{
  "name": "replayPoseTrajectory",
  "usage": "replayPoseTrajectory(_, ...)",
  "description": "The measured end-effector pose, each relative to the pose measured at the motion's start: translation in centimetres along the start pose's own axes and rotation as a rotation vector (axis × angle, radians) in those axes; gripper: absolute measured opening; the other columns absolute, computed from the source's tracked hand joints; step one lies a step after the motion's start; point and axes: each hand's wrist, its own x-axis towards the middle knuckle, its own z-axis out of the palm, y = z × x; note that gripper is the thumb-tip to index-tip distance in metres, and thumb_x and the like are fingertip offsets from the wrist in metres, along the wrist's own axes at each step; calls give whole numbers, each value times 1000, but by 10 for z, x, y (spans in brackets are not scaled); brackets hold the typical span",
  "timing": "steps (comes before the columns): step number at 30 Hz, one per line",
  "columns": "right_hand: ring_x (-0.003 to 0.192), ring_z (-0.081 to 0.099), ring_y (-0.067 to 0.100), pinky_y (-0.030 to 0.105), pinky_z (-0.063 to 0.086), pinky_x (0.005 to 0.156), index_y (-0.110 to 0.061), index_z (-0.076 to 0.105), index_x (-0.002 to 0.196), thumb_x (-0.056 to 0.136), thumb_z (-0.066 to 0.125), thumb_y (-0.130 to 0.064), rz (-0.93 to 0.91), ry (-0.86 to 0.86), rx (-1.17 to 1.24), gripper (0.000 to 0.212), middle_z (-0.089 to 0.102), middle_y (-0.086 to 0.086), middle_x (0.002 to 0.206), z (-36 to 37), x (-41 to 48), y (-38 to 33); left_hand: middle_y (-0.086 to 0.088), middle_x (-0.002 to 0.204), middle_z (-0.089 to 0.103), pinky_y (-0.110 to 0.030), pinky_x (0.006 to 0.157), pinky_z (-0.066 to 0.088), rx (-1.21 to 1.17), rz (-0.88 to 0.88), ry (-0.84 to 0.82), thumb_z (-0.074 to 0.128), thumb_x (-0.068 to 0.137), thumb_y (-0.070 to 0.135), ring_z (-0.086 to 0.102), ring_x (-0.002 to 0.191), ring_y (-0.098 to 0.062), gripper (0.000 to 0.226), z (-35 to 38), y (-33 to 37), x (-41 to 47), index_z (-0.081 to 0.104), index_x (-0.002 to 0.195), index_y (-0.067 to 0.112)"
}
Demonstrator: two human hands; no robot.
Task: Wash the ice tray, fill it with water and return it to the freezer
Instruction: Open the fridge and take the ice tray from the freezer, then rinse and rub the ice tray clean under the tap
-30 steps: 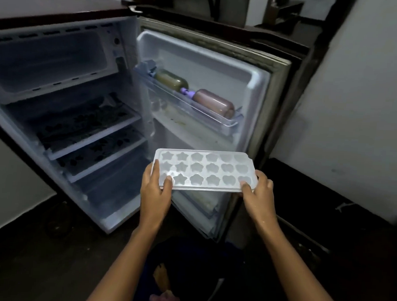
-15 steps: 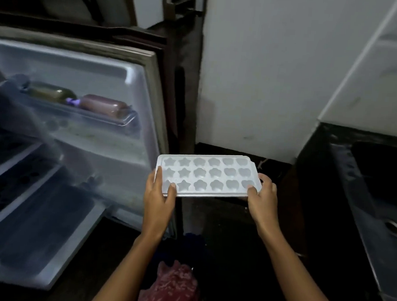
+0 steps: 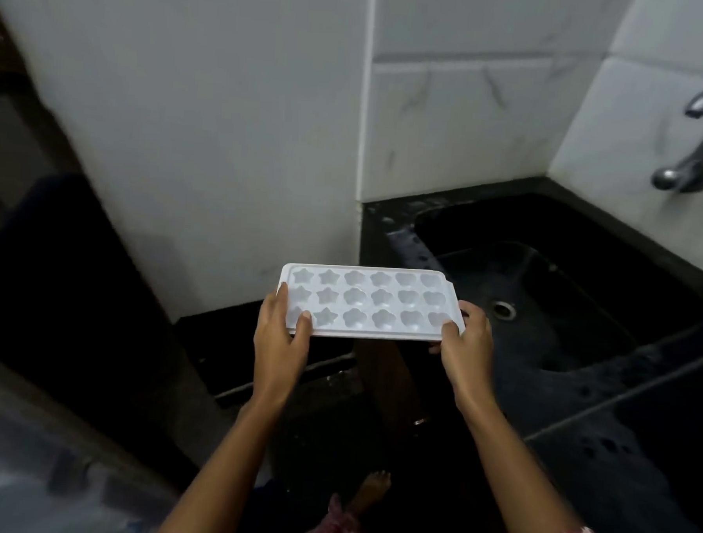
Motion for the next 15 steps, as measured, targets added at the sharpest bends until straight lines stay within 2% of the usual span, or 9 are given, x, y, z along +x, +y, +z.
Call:
replayPoseTrajectory(1,99,58,38,29,51,65,-9,45,124,88,41,-6,15,43,4,37,42,7,128,-6,11,3,-7,144,38,0,93,19,-22,12,-30,50,94,13,34,121,-4,51,14,4,11,34,141,5)
replayPoseTrajectory(3,92,61,36,13,44,48,-8,46,124,88,42,-6,25,121,9,36,42,6,128,-17,32,6,-7,143,39,-13,100,25,-64,26,-92,48,94,14,38,125,-11,50,41,13,33,35,141,7)
replayPoseTrajectory(6,79,64,28,12,43,47,-6,46,125,89,42,-5,51,220,28,36,43,8,130,-32,62,7,-10,144,40,-35,110,30,-106,52,-172,47,95,14,38,131,-23,48,79,29,65,36,141,7)
replayPoseTrajectory(7,74,64,25,11,43,47,-6,46,125,89,41,-4,65,247,36,37,43,9,130,-37,72,7,-10,145,39,-37,110,30,-119,66,-190,47,95,14,38,131,-23,48,92,35,76,36,141,7)
replayPoseTrajectory(10,62,61,6,6,39,47,-8,44,132,91,38,-6,96,310,18,41,42,6,127,-48,98,10,-7,144,40,-19,101,28,-160,127,-227,47,94,11,38,127,-14,46,127,49,106,39,139,7)
replayPoseTrajectory(12,61,59,3,5,41,53,-11,45,133,91,37,-6,99,351,13,43,41,4,122,-56,115,13,-5,143,42,-16,96,28,-203,136,-263,48,93,9,40,124,-11,45,152,58,126,41,138,9)
replayPoseTrajectory(14,76,60,13,19,47,72,-12,48,131,91,37,-5,116,407,27,43,43,5,123,-62,131,14,-3,141,45,-16,95,29,-260,122,-305,49,92,8,41,119,-7,44,176,65,143,45,136,11)
replayPoseTrajectory(15,88,57,17,27,45,79,-12,49,131,90,38,-5,127,436,21,43,43,7,124,-65,139,16,-2,140,46,-16,94,30,-288,114,-325,50,92,8,40,117,-5,44,187,69,151,46,135,11)
